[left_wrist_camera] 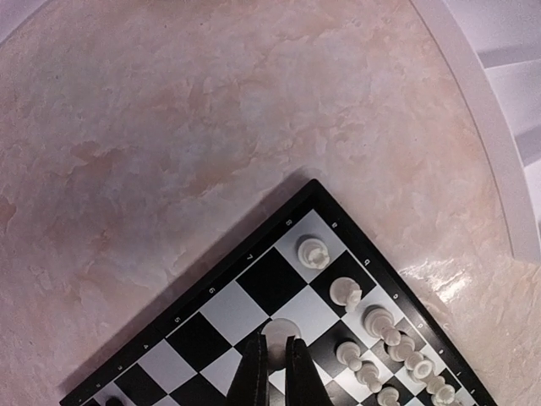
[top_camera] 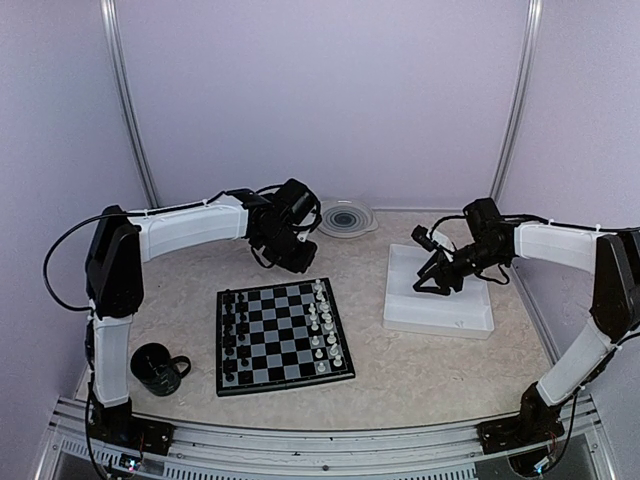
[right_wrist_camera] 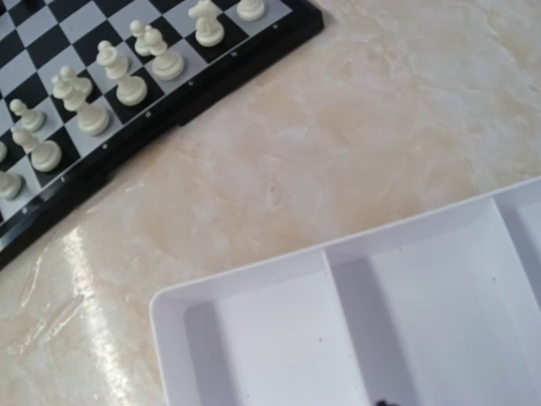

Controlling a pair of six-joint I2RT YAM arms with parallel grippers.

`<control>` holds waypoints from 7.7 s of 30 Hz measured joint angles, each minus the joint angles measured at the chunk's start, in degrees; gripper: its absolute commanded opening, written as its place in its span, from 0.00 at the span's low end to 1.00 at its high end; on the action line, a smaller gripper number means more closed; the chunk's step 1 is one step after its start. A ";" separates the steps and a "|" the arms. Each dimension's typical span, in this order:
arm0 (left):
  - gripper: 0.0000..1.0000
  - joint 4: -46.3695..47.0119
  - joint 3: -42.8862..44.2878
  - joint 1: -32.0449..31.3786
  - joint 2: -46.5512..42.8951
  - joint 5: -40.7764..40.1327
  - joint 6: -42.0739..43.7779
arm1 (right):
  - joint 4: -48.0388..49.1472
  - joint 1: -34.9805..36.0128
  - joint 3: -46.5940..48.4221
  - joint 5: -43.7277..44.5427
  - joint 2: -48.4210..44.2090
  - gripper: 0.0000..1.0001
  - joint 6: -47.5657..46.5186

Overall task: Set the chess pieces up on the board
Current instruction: Place the pawn at h2, then pick up the pawn from the storage box, then pass from the right arm to the left, then place the pawn at g2.

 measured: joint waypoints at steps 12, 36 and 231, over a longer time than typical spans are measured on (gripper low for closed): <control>0.02 -3.52 4.17 -0.39 6.14 0.20 0.74 | 0.13 0.00 0.00 0.72 0.00 0.52 0.31; 0.05 -5.42 8.70 -0.74 12.90 -1.03 0.35 | 0.11 0.00 0.00 0.72 0.00 0.52 0.48; 0.00 -21.09 6.97 3.74 5.95 20.98 -8.33 | 12.52 -20.50 1.38 -28.70 -2.47 0.53 29.11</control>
